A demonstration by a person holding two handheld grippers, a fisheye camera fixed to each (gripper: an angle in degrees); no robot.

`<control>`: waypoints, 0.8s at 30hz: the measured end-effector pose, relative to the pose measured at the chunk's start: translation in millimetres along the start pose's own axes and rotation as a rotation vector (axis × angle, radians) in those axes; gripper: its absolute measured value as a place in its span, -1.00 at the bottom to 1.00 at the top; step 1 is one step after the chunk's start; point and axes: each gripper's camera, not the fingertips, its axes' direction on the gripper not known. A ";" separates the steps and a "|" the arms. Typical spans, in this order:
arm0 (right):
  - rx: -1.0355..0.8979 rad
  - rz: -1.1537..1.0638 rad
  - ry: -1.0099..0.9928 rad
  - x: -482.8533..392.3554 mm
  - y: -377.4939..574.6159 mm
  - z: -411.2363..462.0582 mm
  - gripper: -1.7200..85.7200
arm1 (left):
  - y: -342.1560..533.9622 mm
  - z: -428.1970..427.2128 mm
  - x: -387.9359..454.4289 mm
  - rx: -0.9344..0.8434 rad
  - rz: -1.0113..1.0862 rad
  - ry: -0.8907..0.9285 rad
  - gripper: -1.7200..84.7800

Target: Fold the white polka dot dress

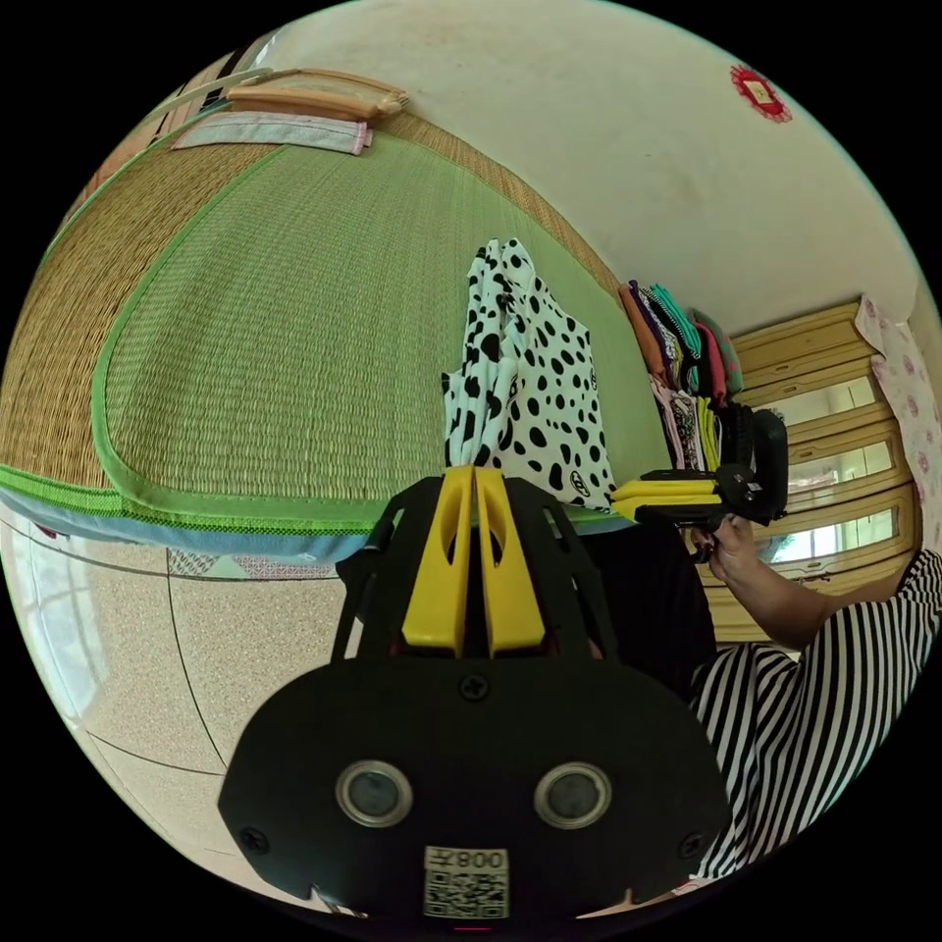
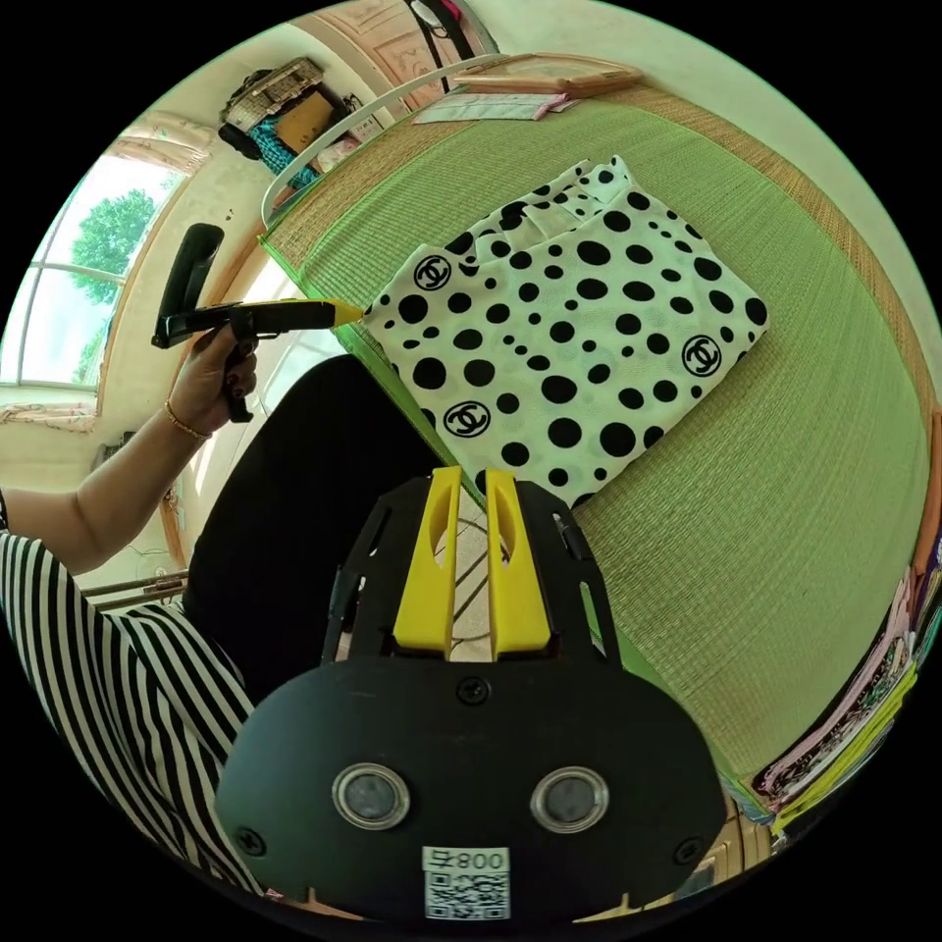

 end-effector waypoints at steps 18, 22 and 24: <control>0.004 -0.065 0.206 -53.5 47.4 -32.0 -0.83 | -68.9 2.5 87.0 -0.033 0.006 -0.047 -0.95; -0.012 -0.092 0.244 -59.2 57.6 -32.2 -0.84 | -83.6 0.4 105.4 -0.030 -0.010 -0.058 -0.95; -0.015 -0.114 0.265 -61.6 64.8 -33.7 -0.85 | -90.3 -0.6 115.0 -0.029 -0.010 -0.068 -0.95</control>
